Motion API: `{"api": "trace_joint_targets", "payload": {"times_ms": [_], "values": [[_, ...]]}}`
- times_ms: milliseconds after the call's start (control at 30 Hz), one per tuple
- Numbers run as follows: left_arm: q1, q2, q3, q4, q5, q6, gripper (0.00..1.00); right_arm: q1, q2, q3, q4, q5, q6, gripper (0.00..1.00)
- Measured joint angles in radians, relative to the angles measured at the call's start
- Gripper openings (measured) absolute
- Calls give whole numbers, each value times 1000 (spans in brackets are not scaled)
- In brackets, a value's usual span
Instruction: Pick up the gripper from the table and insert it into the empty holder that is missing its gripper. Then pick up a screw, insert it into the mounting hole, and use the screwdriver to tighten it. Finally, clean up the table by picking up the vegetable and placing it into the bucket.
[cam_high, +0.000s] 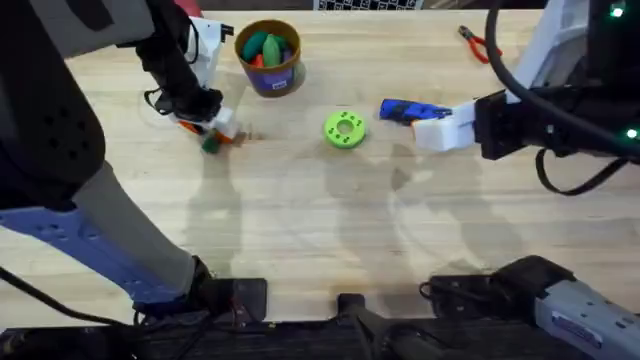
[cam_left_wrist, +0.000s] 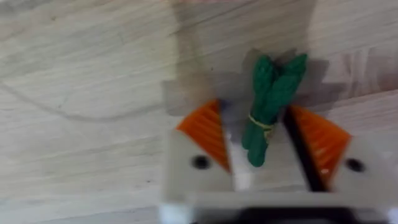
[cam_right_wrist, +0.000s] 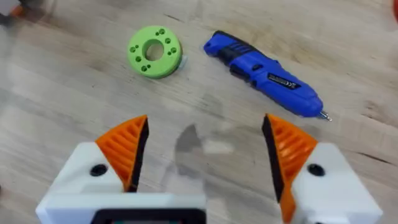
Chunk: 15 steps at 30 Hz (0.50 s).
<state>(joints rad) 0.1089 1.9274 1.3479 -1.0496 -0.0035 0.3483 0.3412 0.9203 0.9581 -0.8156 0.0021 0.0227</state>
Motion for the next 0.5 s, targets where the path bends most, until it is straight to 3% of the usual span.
{"api": "trace_joint_targets", "payload": {"times_ms": [100, 133, 500], "values": [[0, 0, 2, -1, 4, 3, 123, 0, 0, 0, 0, 0, 0, 994], [0, -1, 5, 1, 4, 6, 38, 0, 0, 0, 0, 0, 0, 994], [0, 1, 8, 3, 7, 7, 18, 0, 0, 0, 0, 0, 0, 994]]}}
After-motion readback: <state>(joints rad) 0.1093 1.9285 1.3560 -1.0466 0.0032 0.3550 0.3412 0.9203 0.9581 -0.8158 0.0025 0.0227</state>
